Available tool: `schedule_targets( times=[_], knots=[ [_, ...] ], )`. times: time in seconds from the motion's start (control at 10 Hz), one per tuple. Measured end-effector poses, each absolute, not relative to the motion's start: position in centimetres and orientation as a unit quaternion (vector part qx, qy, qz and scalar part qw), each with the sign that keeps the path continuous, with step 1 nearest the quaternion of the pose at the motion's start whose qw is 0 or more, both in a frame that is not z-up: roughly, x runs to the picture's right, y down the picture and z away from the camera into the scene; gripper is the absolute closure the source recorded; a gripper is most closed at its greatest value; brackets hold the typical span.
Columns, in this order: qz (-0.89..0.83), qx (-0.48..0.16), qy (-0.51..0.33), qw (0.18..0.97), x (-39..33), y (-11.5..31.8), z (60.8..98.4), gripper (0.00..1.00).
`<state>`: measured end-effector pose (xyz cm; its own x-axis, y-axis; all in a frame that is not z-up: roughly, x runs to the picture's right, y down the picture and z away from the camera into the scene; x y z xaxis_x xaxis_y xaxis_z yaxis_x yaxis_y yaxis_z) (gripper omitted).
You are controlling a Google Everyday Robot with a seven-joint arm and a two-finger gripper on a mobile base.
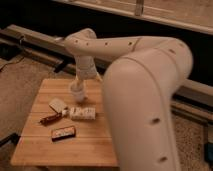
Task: Place the ceramic cup in the ceramic bowl
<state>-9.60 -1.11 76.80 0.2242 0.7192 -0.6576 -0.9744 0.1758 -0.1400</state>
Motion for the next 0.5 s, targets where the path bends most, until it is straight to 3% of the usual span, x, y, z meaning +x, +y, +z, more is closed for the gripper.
schedule_targets(
  times=[0.5],
  knots=[
    [0.587, -0.294, 0.209, 0.724, -13.8, -1.8, 84.4, 0.20]
  ],
)
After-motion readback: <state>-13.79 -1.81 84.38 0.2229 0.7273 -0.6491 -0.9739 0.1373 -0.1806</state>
